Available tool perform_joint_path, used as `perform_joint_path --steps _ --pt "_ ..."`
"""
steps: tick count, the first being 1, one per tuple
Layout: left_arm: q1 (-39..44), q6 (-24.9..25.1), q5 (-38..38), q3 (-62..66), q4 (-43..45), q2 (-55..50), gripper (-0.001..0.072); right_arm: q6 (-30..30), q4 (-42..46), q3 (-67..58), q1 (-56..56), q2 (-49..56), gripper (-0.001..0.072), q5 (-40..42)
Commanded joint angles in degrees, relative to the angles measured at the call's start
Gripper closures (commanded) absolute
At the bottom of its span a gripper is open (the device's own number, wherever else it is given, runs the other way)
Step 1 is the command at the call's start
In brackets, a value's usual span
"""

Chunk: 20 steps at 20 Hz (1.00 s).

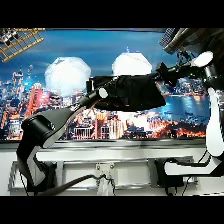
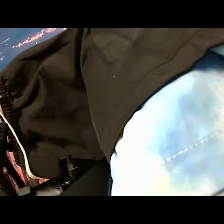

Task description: Fold the clothes and pants, and hang the long-sleeved shirts on hangers.

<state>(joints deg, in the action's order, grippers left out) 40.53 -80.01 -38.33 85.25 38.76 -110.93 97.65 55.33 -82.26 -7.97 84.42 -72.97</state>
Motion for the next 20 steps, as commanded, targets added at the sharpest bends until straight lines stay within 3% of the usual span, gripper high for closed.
perform_joint_path --steps 1,15,19,20 --pt "1.0 -0.3 -1.5 0.6 -0.3 -1.3 0.0634 0.9 0.2 -0.7 0.7 -0.1 0.0684 0.6" --pt "1.2 -1.0 -3.5 0.6 -2.0 -2.3 0.0635 3.7 16.5 -6.7 17.8 0.5 0.0683 1.2" --pt "0.4 -0.4 -11.8 0.6 -1.9 -1.0 0.0636 3.9 21.4 -7.6 21.6 1.2 0.0681 1.7" --pt "-0.5 0.7 -14.8 0.6 -2.0 0.0 0.0668 4.3 22.0 -7.6 22.1 1.2 0.0681 1.9"
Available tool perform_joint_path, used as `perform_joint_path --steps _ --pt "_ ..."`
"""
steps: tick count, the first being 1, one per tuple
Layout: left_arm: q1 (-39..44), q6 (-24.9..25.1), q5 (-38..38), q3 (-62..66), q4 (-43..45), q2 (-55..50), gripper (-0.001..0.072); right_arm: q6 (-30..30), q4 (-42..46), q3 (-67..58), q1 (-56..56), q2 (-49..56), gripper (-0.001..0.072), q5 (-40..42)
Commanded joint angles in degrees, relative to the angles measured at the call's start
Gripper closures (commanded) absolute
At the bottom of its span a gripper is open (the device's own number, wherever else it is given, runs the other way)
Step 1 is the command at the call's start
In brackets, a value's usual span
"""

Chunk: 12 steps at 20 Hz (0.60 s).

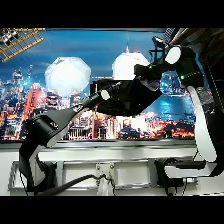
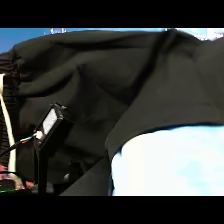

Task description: Fold the clothes and pants, and hang the long-sleeved shirts on hangers.

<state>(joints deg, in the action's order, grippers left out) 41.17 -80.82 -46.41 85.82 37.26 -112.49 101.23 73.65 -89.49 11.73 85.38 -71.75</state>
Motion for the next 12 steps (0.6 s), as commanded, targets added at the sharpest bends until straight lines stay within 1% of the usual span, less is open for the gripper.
perform_joint_path --steps 1,3,5,6,9,10,12 --pt "-2.7 2.8 -9.9 0.0 -0.6 3.4 0.0696 1.6 4.4 -0.4 3.0 0.3 0.0681 0.8" --pt "-6.8 7.4 -11.5 -0.5 -0.6 8.4 0.0696 2.7 5.5 -0.4 4.4 0.3 0.0681 1.2" --pt "-12.8 9.3 -11.4 -1.5 0.2 14.3 0.0696 3.9 6.6 -0.4 6.4 0.3 0.0681 3.0" --pt "-15.7 9.3 -12.3 -1.8 1.7 16.5 0.0696 4.8 7.3 -0.4 7.7 0.5 0.0680 4.3" --pt "-24.5 8.1 -18.9 -3.9 10.0 21.2 0.0696 6.9 7.8 -0.4 11.6 2.2 0.0680 7.3" --pt "-27.1 7.8 -19.9 -5.7 11.6 22.8 0.0696 7.5 7.8 -0.4 13.1 3.0 0.0680 8.2" --pt "-32.5 7.8 -18.9 -10.9 12.3 27.0 0.0696 9.0 8.1 -0.4 16.3 4.7 0.0680 10.2"
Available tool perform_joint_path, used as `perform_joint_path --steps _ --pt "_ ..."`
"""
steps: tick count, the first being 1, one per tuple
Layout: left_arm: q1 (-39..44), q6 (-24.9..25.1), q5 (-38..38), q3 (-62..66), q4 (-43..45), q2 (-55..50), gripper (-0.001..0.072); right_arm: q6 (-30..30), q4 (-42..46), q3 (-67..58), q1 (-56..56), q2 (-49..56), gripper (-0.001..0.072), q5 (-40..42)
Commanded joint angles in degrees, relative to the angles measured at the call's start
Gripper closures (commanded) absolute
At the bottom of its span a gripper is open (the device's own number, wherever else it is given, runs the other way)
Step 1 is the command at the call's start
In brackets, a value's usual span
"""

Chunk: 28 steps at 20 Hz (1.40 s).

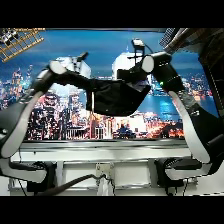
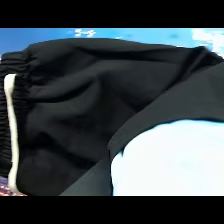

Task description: Fold the clothes and pants, and hang the long-sleeved shirts on hangers.

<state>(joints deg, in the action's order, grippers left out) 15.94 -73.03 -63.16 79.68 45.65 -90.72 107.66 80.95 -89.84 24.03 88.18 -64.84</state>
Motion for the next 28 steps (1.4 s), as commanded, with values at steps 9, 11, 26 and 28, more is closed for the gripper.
perform_joint_path --steps 9,11,26,28 --pt "-22.6 -1.8 -0.4 -23.8 3.9 17.6 0.0697 12.6 7.7 -9.7 18.6 17.6 0.0437 6.2" --pt "-22.6 -1.7 -0.5 -24.5 3.9 17.9 0.0697 13.4 6.4 -9.5 20.7 18.4 0.0398 4.6" --pt "-22.4 -2.2 -1.0 -24.5 3.6 17.9 0.0696 12.9 31.6 -4.3 2.4 -4.3 0.0421 -9.6" --pt "-22.3 -2.2 -1.0 -24.5 3.6 18.1 0.0696 12.6 24.3 0.9 -7.0 -5.7 0.0421 -8.2"
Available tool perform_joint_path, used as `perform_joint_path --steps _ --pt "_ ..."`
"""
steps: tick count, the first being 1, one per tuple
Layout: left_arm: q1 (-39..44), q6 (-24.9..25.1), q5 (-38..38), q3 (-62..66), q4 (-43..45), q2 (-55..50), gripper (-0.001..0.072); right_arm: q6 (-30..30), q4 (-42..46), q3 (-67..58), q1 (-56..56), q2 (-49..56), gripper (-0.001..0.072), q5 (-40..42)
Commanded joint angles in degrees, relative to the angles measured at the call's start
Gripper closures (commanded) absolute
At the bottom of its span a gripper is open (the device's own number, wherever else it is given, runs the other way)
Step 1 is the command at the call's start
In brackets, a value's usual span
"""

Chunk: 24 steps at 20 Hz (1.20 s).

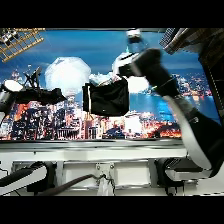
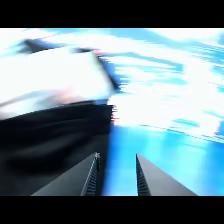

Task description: Fold the clothes and pants, and hang the long-sleeved shirts on hangers.

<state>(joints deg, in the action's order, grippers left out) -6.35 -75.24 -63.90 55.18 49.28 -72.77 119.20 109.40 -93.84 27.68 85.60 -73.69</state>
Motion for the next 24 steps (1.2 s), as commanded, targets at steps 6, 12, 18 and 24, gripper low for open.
perform_joint_path --steps 6,12,18,24 --pt "0.2 0.1 0.4 0.0 0.0 1.9 0.0696 -23.0 -55.0 17.7 -30.5 2.5 0.0280 8.5" --pt "2.9 0.3 0.5 0.0 -0.4 2.4 0.0695 -31.0 -66.3 17.9 -32.9 14.5 0.0281 7.3" --pt "5.8 0.2 1.9 0.0 -0.4 2.4 0.0695 -36.5 -72.5 17.9 -30.8 20.4 0.0280 7.4" --pt "6.0 -0.4 2.8 0.0 -0.4 2.4 0.0695 -41.1 -81.2 17.9 -24.7 22.7 0.0236 10.9"
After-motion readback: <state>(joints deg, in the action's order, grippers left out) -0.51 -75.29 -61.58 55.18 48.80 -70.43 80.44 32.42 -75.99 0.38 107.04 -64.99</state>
